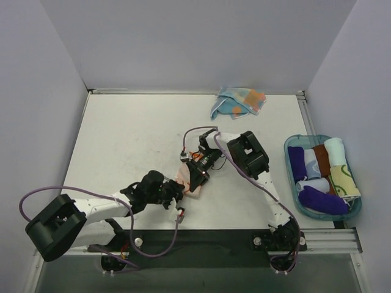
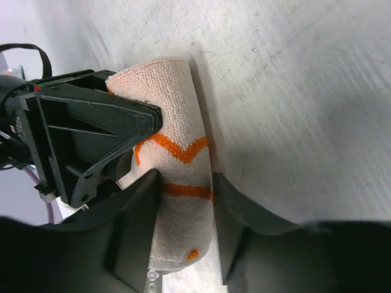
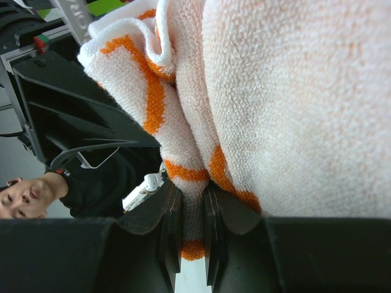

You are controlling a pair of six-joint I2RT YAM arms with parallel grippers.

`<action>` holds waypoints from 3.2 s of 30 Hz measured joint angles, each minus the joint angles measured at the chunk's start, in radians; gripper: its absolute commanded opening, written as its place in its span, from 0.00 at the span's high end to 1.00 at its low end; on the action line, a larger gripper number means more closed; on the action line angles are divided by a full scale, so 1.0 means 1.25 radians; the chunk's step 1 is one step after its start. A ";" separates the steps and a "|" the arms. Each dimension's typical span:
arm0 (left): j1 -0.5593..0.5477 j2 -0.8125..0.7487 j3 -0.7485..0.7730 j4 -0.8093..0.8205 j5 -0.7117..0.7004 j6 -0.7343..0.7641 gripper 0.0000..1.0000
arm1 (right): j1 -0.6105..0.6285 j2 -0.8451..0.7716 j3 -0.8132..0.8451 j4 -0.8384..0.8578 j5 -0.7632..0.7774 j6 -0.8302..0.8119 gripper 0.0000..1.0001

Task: Roll the towels
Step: Roll the towel

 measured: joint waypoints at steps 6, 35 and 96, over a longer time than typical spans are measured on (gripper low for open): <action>-0.014 0.042 0.015 0.024 -0.034 -0.005 0.76 | 0.000 0.011 0.023 -0.028 0.011 -0.018 0.98; 0.170 0.537 0.730 -0.849 0.326 -0.342 0.89 | -0.239 -0.490 -0.051 0.067 0.350 0.016 0.22; 0.562 0.933 1.109 -1.260 0.583 -0.352 0.32 | 0.234 -0.498 -0.349 0.483 0.701 -0.032 1.00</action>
